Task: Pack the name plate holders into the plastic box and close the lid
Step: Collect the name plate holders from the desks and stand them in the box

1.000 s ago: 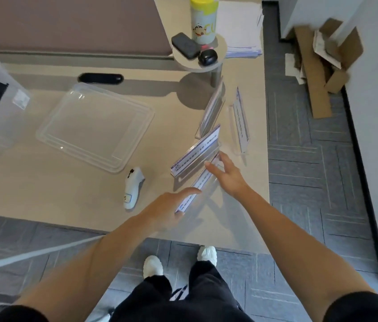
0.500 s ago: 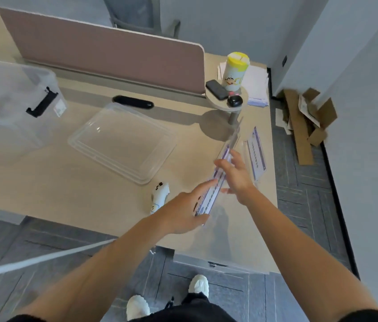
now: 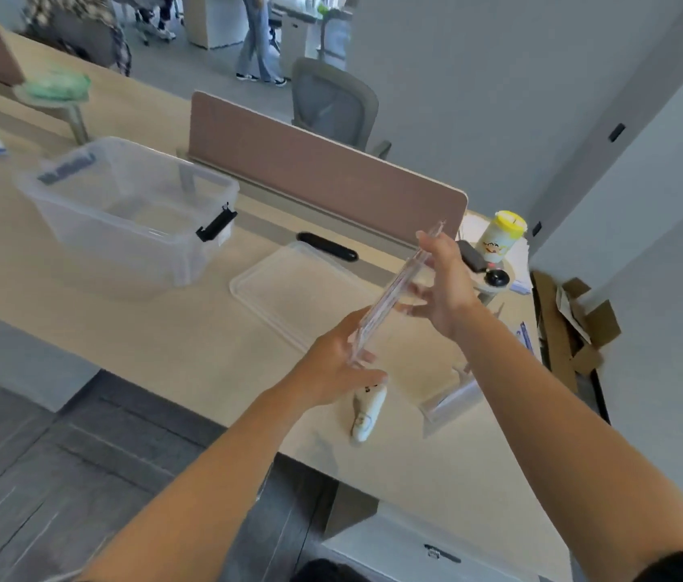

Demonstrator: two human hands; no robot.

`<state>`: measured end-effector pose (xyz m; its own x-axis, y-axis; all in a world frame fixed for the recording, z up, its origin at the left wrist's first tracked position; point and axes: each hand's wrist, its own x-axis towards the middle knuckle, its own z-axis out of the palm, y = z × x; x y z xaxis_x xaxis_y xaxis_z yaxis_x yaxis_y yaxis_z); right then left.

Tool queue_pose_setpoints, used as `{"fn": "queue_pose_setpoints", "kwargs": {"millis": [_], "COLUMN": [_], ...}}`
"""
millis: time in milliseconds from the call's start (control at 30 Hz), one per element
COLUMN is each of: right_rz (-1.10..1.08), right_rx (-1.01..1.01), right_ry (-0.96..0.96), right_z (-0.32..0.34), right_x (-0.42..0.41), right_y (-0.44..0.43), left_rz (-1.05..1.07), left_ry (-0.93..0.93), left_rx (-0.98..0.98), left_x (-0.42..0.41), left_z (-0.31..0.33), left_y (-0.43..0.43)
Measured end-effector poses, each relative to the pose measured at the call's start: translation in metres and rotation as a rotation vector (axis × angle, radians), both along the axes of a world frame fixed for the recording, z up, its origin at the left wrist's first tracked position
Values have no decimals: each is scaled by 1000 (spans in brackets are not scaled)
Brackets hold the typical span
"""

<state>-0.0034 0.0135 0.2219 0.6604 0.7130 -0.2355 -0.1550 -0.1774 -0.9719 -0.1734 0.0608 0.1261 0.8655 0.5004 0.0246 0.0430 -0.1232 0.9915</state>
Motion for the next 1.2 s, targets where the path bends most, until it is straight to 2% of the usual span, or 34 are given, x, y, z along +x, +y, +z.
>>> {"fn": "queue_pose_setpoints", "kwargs": {"millis": [133, 333, 533, 700, 833, 1033, 1100, 1200], "right_rz": [110, 309, 513, 500, 483, 365, 325, 277], "right_rx": [31, 59, 84, 89, 90, 76, 89, 110], "right_ry": [24, -86, -65, 36, 43, -135, -182, -253], "right_z": [11, 22, 23, 20, 11, 4, 3, -1], "right_x": [-21, -31, -54, -97, -135, -189, -202, -216], "right_y": [47, 129, 212, 284, 342, 415, 436, 465], "left_rz": [136, 318, 440, 502, 534, 587, 571, 582], "left_ry": [-17, 27, 93, 159, 278, -37, -50, 25], "left_rx": [-9, 8, 118, 174, 310, 201, 250, 408], "left_x": [-24, -58, -93, -135, -175, -236, -246, -250], "left_z": [14, 31, 52, 51, 37, 45, 41, 32], "left_y": [37, 103, 168, 229, 290, 369, 391, 422]}}
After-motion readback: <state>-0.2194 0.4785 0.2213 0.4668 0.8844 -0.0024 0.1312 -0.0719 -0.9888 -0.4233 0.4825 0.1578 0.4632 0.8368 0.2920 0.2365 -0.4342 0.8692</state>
